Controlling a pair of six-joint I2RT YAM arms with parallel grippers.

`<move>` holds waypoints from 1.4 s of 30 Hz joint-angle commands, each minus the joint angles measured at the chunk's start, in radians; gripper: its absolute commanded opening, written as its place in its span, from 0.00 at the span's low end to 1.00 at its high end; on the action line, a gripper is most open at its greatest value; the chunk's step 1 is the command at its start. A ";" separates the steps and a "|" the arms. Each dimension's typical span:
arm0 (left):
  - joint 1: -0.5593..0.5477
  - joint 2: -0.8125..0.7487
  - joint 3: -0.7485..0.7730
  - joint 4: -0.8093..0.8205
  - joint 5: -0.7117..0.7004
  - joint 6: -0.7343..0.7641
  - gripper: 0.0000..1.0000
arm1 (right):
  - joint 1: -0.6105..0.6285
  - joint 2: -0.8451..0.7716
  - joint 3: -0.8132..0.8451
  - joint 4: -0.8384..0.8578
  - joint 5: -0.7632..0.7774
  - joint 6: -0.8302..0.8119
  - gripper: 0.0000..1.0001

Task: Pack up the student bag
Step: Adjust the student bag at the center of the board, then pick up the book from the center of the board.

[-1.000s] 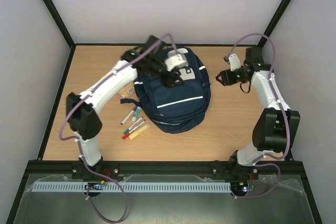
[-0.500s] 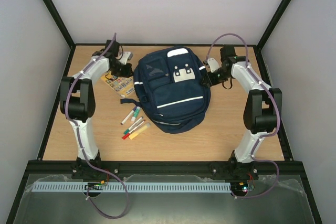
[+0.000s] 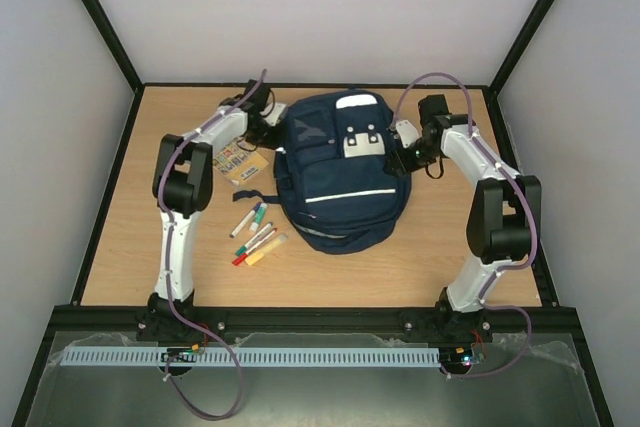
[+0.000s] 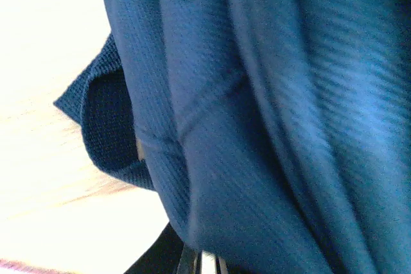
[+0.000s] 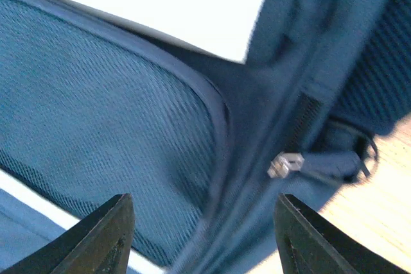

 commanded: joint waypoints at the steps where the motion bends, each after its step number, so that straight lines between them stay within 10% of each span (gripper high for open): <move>1: -0.135 0.032 0.077 0.034 0.088 -0.010 0.09 | 0.002 -0.041 -0.031 -0.051 0.041 -0.012 0.61; 12: -0.133 -0.022 0.103 -0.020 0.108 0.012 0.26 | 0.005 -0.031 0.089 -0.095 0.025 -0.018 0.61; 27: 0.327 -0.370 -0.193 -0.041 0.037 -0.124 0.80 | 0.273 0.119 0.422 -0.132 -0.009 0.001 0.61; 42: 0.592 -0.182 -0.202 0.041 0.293 -0.233 0.74 | 0.485 0.534 0.762 -0.010 -0.202 0.302 0.66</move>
